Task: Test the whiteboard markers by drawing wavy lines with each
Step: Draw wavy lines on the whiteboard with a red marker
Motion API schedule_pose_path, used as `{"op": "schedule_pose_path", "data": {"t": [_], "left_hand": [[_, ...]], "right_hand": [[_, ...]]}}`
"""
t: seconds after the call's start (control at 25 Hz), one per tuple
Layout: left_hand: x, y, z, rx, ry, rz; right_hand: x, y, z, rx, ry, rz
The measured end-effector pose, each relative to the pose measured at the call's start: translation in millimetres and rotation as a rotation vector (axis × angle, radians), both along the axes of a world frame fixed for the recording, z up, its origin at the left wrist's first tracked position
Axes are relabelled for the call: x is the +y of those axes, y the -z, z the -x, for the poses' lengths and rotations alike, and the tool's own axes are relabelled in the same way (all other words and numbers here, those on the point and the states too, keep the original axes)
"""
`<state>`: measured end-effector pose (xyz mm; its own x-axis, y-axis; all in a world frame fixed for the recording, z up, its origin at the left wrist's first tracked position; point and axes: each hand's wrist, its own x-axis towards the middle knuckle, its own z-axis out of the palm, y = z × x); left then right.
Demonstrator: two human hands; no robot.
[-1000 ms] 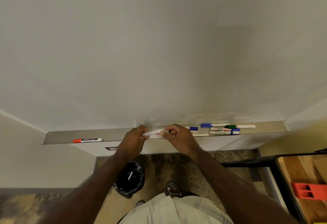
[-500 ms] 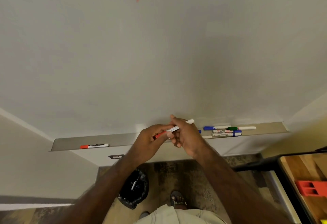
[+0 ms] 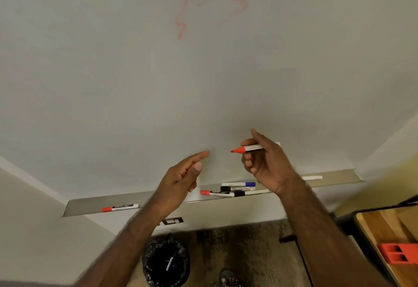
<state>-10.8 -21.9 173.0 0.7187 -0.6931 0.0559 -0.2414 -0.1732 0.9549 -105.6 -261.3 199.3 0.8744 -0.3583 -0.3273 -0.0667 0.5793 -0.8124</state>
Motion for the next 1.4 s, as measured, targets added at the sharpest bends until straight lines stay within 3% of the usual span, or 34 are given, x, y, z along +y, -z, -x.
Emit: {"op": "schedule_pose_path", "data": {"t": [0.2,0.36,0.6,0.8,1.04,1.2,1.4], "left_hand": [[4.1,-17.7,-19.3,-0.367,-0.039,0.003],[9.6,-77.9,-47.1,-0.692,-0.258,0.142],[18.6,-201.4,-99.7,-1.161,-0.522,0.361],[18.3,-277.8,-142.6,-1.507,-0.711,0.341],[13.0,-294.4,-175.8,-1.615,-0.796,0.215],[12.4,-293.5,-180.4,-1.619,-0.811,0.247],[9.9,-291.5,-182.1,-1.614,-0.831,0.263]], "right_hand": [[14.7,-17.8,-10.8,-0.145,-0.075,0.039],[22.8,-53.8,-29.6,-0.279,-0.135,0.124],[45.7,-143.9,-65.5,-0.521,-0.104,0.424],[72.5,-210.1,-89.7,-0.713,0.023,0.720],[94.9,-266.0,-116.0,-0.901,0.465,1.454],[97.2,-289.3,-137.9,-0.939,0.625,1.596],[105.3,-310.4,-152.6,-0.909,0.734,1.584]]}}
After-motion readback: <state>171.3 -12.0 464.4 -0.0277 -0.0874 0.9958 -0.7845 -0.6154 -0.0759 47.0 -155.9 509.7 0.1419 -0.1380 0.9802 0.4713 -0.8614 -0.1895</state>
